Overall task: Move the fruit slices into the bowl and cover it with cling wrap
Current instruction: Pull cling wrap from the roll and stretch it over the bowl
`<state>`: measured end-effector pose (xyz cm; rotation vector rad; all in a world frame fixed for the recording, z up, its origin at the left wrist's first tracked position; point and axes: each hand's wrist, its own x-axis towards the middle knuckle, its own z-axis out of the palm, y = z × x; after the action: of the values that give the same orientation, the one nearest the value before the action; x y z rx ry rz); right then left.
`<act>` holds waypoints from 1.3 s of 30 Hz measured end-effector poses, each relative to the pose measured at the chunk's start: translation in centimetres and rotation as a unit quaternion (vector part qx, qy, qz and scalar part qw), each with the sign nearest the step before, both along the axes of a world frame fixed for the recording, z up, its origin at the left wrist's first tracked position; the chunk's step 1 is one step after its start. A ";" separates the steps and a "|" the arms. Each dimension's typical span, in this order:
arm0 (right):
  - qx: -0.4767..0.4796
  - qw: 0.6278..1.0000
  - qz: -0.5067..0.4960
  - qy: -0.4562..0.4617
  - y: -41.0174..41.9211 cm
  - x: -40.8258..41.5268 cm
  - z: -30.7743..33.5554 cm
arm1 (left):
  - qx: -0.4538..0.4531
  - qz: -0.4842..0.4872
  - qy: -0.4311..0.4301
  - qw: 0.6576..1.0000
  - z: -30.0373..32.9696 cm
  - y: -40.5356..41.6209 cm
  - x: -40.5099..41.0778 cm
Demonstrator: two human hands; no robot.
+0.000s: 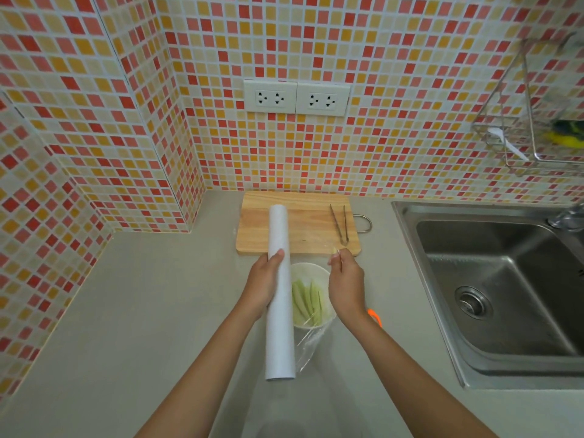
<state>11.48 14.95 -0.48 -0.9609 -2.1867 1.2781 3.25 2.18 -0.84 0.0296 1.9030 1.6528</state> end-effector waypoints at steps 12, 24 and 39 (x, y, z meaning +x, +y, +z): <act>0.017 1.000 -0.013 -0.022 0.8 0.9 -1.3 | -0.028 -0.006 0.055 0.998 -0.8 -1.4 -0.5; 0.046 0.998 -0.027 -0.036 2.6 1.4 -2.0 | -0.036 -0.027 0.031 0.999 -1.0 -0.5 -0.7; 0.049 0.996 -0.043 -0.053 4.9 0.5 -3.2 | -0.033 -0.025 0.010 0.999 -1.2 -1.5 -2.6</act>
<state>11.94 19.86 -3.69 -1.0925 -2.2385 1.0922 0.70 0.71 -2.05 0.0665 1.9559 1.5609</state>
